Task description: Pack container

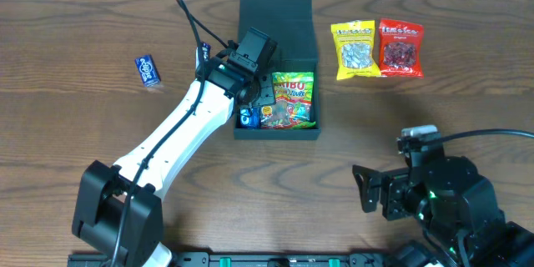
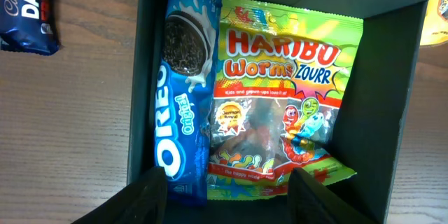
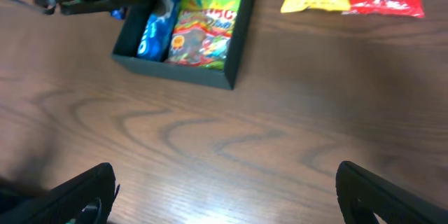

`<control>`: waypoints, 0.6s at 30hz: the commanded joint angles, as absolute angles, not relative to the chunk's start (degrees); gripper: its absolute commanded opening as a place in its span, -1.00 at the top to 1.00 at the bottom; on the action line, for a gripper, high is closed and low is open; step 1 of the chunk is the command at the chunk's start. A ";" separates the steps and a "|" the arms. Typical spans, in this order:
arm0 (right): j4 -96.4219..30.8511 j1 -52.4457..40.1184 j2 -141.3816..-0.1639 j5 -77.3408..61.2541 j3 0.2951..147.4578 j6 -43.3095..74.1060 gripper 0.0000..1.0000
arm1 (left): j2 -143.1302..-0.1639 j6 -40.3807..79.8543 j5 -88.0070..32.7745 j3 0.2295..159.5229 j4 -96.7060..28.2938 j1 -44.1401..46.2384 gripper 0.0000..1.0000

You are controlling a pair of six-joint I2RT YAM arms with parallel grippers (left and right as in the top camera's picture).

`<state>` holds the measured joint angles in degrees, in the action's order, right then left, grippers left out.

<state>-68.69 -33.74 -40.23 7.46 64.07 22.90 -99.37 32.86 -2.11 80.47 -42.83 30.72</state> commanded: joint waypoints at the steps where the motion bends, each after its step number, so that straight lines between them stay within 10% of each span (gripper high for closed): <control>1: -67.99 -34.09 -40.45 15.88 64.66 22.24 -0.99 | -98.98 30.87 -0.34 81.49 -41.89 30.70 -0.15; 18: -43.44 -22.94 -66.46 29.98 63.96 23.33 -0.99 | -98.02 25.63 -3.51 81.52 -40.60 13.32 -0.33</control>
